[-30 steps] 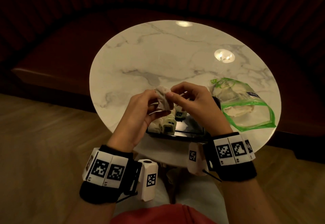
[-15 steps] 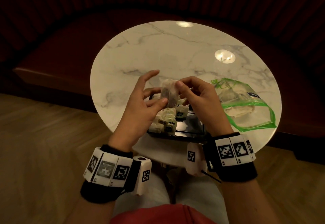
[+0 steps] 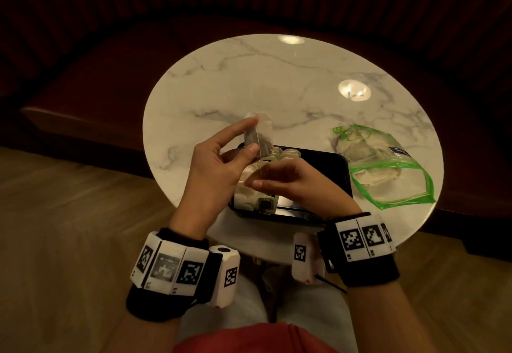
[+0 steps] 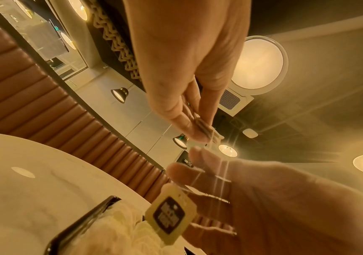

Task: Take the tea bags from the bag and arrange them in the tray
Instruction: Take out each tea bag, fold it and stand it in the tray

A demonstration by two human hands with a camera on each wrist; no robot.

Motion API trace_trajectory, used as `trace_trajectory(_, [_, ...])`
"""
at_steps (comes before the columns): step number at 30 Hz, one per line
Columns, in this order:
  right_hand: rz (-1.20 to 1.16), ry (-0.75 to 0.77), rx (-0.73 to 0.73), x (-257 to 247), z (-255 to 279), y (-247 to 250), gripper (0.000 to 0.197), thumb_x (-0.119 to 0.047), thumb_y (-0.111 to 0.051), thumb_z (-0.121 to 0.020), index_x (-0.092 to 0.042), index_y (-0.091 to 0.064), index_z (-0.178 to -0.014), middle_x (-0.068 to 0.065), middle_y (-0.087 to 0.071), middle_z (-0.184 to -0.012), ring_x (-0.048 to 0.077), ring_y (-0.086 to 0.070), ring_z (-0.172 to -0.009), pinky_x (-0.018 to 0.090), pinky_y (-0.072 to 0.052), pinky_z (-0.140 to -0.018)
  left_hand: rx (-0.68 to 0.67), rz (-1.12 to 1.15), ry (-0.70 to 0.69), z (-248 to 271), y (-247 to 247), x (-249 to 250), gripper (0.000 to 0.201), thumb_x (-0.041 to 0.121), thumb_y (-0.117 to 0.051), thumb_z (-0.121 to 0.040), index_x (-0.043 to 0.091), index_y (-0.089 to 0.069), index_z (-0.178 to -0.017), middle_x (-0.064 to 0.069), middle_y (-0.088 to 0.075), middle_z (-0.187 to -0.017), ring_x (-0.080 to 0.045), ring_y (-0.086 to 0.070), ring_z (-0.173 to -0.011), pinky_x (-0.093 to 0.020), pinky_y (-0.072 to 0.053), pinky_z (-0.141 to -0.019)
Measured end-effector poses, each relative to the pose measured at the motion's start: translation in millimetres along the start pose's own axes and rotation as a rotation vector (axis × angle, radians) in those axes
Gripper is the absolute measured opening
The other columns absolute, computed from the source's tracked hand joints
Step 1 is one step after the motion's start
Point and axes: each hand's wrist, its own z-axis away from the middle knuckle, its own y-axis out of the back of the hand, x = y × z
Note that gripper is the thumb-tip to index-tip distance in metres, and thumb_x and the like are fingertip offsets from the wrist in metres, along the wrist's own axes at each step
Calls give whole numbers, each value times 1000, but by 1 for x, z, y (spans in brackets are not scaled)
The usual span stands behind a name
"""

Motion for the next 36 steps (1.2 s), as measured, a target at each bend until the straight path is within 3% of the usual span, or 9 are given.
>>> trace_trajectory(6, [9, 23, -83, 1, 1, 0, 20, -14, -57, -97, -2, -68, -109, 9, -71, -106, 28, -67, -103, 39, -51, -98, -26, -42, -129, -1, 2, 10, 51, -6, -63, -88, 27, -57, -126, 27, -66, -114, 0, -66, -105, -18, -53, -88])
trace_trajectory(9, [-28, 3, -90, 2, 0, -1, 16, -10, -58, -96, -6, -68, -108, 4, -71, -102, 21, -67, -100, 28, -52, -87, -24, -85, -201, -1, 1, 12, 38, 5, -63, -91, 28, -61, -122, 21, -66, -120, -6, -62, -115, -29, -49, -101])
trace_trajectory(14, [-66, -44, -96, 4, 0, 0, 15, -3, -62, -92, -9, -67, -105, -7, -68, -92, 12, -65, -86, 25, -53, -76, 60, -65, -268, -3, 0, 12, 31, 1, -58, -93, 25, -64, -112, 28, -70, -103, -1, -65, -108, -17, -49, -93])
trace_trajectory(18, [-26, -24, -57, 4, 0, 1, 20, -3, -57, -95, -10, -67, -111, -4, -64, -92, 16, -63, -88, 29, -55, -79, 69, -42, -262, -3, 0, 7, 31, -3, -63, -88, 21, -66, -108, 24, -72, -94, -2, -69, -97, -16, -52, -85])
trace_trajectory(23, [-162, -35, 56, 5, 1, 0, 42, 1, -56, -95, -30, -54, -124, 5, -57, -97, 26, -67, -90, 38, -56, -84, 71, 10, -202, -2, 2, 7, 29, -6, -64, -87, 18, -69, -103, 14, -75, -92, -8, -71, -90, -20, -55, -81])
trace_trajectory(27, [-216, -25, 227, 3, 2, 4, 54, 1, -63, -90, -19, -41, -136, 9, -63, -91, 26, -66, -81, 38, -55, -75, 38, 9, -124, -1, 3, 5, 23, -2, -64, -89, 18, -71, -98, 6, -76, -94, -16, -73, -86, -27, -58, -77])
trace_trajectory(30, [-178, -54, 215, -3, 3, 8, 46, -3, -64, -90, -18, -46, -128, 18, -68, -104, 29, -66, -85, 44, -53, -79, 23, 6, -81, 1, 1, 3, 25, -2, -64, -89, 20, -71, -99, 9, -76, -95, -14, -73, -86, -25, -58, -75])
trace_trajectory(33, [-92, -68, 135, -6, 6, 8, 19, -2, -62, -91, -9, -58, -108, 19, -69, -95, 12, -63, -73, 30, -51, -72, 54, 41, -58, 1, -1, 2, 28, -3, -63, -89, 20, -71, -103, 9, -75, -99, -13, -72, -90, -23, -57, -80])
trace_trajectory(36, [-2, -80, 47, -3, 7, 8, 17, -4, -58, -94, -3, -63, -110, 5, -69, -85, 5, -60, -68, 19, -49, -65, 67, 55, -64, 2, -3, 3, 29, -2, -62, -90, 21, -69, -108, 11, -74, -107, -13, -71, -99, -26, -56, -86])
